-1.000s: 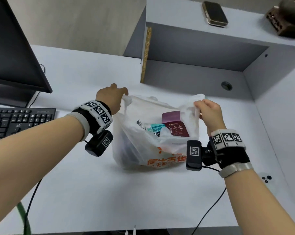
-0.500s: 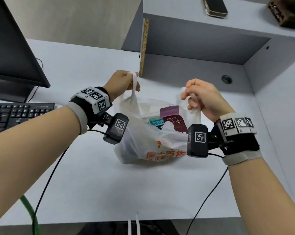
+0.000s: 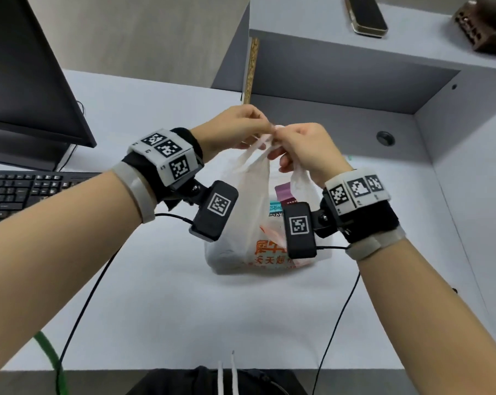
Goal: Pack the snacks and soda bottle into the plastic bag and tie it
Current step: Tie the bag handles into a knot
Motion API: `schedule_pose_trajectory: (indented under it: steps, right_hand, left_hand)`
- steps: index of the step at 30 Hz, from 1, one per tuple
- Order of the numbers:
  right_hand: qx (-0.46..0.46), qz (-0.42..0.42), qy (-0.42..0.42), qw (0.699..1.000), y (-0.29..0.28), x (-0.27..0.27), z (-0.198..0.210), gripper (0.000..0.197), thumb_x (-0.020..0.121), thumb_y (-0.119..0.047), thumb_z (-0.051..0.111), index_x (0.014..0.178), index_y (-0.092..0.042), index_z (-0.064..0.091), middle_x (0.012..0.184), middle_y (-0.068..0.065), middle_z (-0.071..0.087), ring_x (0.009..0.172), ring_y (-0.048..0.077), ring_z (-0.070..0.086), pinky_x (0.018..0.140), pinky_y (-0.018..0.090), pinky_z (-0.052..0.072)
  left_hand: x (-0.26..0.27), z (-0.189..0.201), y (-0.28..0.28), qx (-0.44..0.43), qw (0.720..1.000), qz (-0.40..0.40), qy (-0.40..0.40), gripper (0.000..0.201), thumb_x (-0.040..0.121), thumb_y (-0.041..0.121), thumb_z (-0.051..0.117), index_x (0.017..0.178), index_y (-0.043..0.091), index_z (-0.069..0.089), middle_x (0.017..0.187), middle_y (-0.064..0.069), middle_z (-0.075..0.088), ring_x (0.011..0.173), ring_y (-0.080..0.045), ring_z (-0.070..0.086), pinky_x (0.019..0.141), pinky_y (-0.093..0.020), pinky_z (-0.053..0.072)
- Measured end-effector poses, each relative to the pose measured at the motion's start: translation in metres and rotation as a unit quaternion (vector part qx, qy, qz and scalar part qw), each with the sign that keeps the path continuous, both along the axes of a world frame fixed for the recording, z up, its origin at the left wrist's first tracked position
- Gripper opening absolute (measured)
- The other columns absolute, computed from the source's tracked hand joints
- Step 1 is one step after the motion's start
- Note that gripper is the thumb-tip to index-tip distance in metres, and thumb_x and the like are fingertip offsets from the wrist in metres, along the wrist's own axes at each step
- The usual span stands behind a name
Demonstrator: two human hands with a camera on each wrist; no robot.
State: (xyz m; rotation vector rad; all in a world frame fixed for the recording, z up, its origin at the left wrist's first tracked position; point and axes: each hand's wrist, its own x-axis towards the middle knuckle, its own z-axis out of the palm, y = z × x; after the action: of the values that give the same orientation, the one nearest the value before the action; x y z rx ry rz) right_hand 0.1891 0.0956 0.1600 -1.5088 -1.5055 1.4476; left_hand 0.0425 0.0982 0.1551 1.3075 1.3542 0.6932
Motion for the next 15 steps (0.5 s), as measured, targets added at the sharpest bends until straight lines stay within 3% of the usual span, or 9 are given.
schedule_pose_trajectory:
  steps: [3, 6, 7, 9, 11, 13, 15]
  right_hand:
    - [0.006, -0.01, 0.061, 0.998, 0.0, 0.004, 0.003, 0.027, 0.091, -0.009, 0.05, 0.065, -0.004, 0.057, 0.046, 0.001, 0.058, 0.036, 0.01, 0.044, 0.042, 0.018, 0.041]
    - [0.024, -0.003, 0.076, 0.997, -0.005, 0.003, 0.001, 0.026, 0.093, -0.009, 0.049, 0.068, -0.001, 0.054, 0.053, 0.007, 0.057, 0.038, 0.013, 0.043, 0.043, 0.022, 0.042]
    - [0.029, -0.014, 0.071, 0.997, -0.006, 0.004, 0.0, 0.023, 0.093, -0.009, 0.049, 0.072, -0.002, 0.056, 0.057, 0.008, 0.058, 0.04, 0.013, 0.045, 0.045, 0.023, 0.045]
    - [0.041, -0.075, 0.074, 0.994, -0.001, 0.008, -0.002, 0.008, 0.093, -0.01, 0.05, 0.09, -0.007, 0.057, 0.063, 0.006, 0.059, 0.042, 0.01, 0.047, 0.049, 0.021, 0.049]
    - [0.062, -0.141, 0.06, 0.986, 0.007, 0.016, -0.002, 0.012, 0.091, -0.011, 0.05, 0.104, -0.012, 0.049, 0.064, 0.003, 0.058, 0.044, 0.01, 0.047, 0.052, 0.022, 0.048]
    - [0.083, -0.124, 0.025, 0.989, 0.012, 0.024, 0.003, 0.011, 0.09, -0.008, 0.046, 0.099, -0.015, 0.048, 0.06, 0.001, 0.056, 0.044, 0.01, 0.047, 0.054, 0.024, 0.046]
    - [0.095, -0.029, -0.005, 0.995, 0.007, 0.026, 0.014, 0.016, 0.09, -0.002, 0.042, 0.088, -0.015, 0.051, 0.05, -0.002, 0.053, 0.041, 0.009, 0.046, 0.051, 0.023, 0.043]
  left_hand:
    - [-0.001, -0.013, -0.011, -0.002, 0.992, -0.109, 0.056, 0.04, 0.089, 0.042, 0.054, 0.12, 0.017, 0.055, 0.12, 0.002, 0.06, 0.112, -0.013, 0.056, 0.099, -0.028, 0.042]
    - [0.005, -0.028, -0.021, 0.007, 0.98, -0.18, 0.078, 0.044, 0.094, 0.045, 0.04, 0.121, 0.016, 0.059, 0.124, 0.0, 0.063, 0.115, -0.012, 0.056, 0.103, -0.027, 0.04]
    - [0.005, -0.03, -0.022, 0.007, 0.982, -0.175, 0.068, 0.043, 0.096, 0.042, 0.036, 0.113, 0.012, 0.062, 0.117, -0.003, 0.066, 0.109, -0.012, 0.059, 0.099, -0.026, 0.041]
    - [0.004, -0.036, -0.021, -0.002, 0.989, -0.144, 0.034, 0.043, 0.1, 0.034, 0.03, 0.084, 0.009, 0.061, 0.085, -0.01, 0.067, 0.079, -0.011, 0.065, 0.085, -0.021, 0.047]
    - [0.001, -0.041, -0.022, -0.031, 0.996, -0.087, -0.02, 0.043, 0.101, 0.03, 0.03, 0.065, 0.012, 0.046, 0.057, -0.002, 0.049, 0.048, -0.01, 0.053, 0.067, -0.024, 0.051]
    - [-0.002, -0.042, -0.021, -0.055, 0.997, -0.03, -0.044, 0.043, 0.1, 0.031, 0.033, 0.06, 0.014, 0.04, 0.048, 0.005, 0.035, 0.04, -0.008, 0.037, 0.052, -0.022, 0.046]
    - [-0.004, -0.041, -0.02, -0.054, 0.998, -0.001, -0.033, 0.044, 0.099, 0.033, 0.034, 0.06, 0.016, 0.04, 0.041, 0.011, 0.034, 0.037, -0.006, 0.031, 0.043, -0.018, 0.036]
